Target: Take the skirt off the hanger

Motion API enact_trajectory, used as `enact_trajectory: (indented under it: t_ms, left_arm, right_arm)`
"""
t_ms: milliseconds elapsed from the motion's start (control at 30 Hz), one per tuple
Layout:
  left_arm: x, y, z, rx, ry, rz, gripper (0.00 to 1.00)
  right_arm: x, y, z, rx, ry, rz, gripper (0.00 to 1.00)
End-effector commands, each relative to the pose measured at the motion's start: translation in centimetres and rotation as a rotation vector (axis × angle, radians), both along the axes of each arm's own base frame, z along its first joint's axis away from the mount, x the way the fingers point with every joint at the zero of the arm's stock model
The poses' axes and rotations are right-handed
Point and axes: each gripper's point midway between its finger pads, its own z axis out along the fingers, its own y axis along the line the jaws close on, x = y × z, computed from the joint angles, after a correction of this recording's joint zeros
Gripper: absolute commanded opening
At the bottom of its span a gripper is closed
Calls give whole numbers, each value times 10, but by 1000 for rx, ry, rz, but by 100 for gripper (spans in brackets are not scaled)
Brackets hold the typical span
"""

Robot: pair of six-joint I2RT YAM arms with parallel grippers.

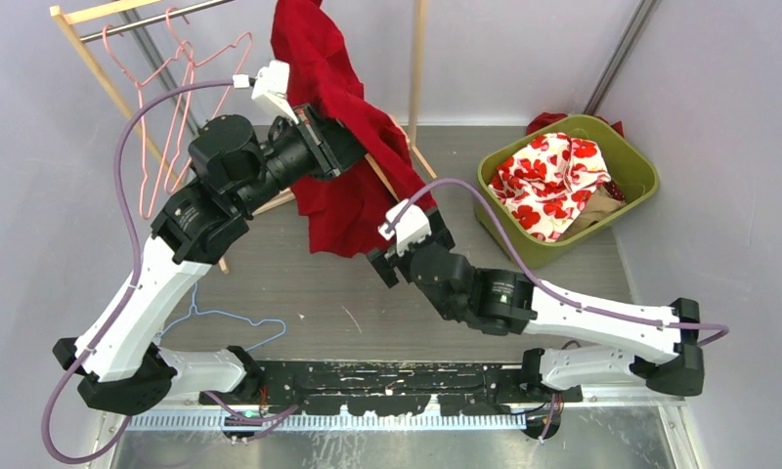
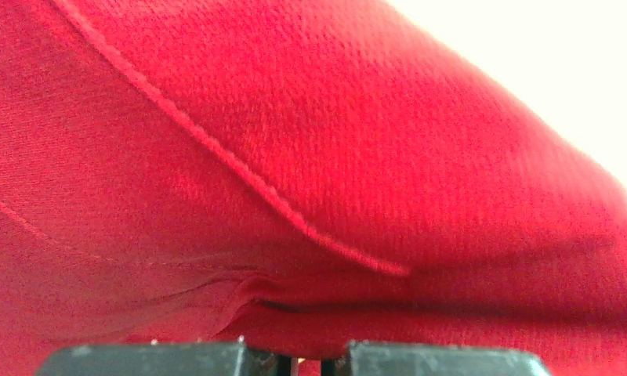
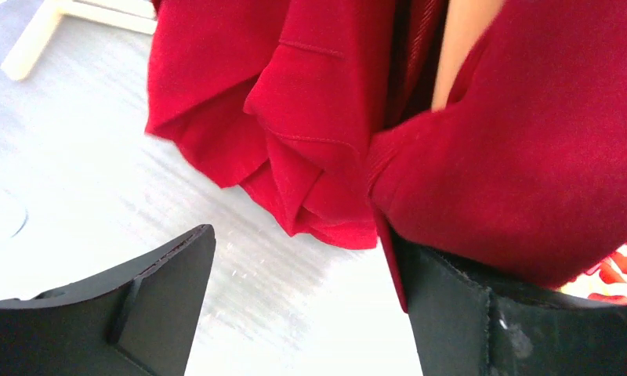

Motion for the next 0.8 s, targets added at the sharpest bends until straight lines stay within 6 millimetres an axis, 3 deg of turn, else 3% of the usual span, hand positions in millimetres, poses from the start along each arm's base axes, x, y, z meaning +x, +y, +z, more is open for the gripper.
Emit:
enact_trajectory:
  t_ms: [0,100,133,200,433,533,700,767]
  left_arm:
    - [-45,55,133,-235,-357,58,0]
    - [-36,46,122,-210,-341,52,0]
    - [-33,43,118,-201,-333,49,0]
    - [-29,38,109,-187,-315,45,0]
    - [-24,34,95,-154,-301,49,0]
    - [-25,35,94,-155,-302,48,0]
    - [-36,36,99,-163,-313,10,0]
    - [-41,33,98,-168,-304,-23,0]
  right_arm:
    - [-42,-23,4,-130,31,25,90]
    - [-64,-17,34,-117,15,74,91]
    - [-70,-14,45,-99,8,92,98]
    - [-79,-9,67,-69,-10,122,100]
    - [-91,-4,124,-31,-96,149,100]
    - [-82,-14,147,-13,-159,81,100]
    - [-59,-41,165,-73,-292,-109,100]
    - [-46,-51,178,8,-279,-160,100]
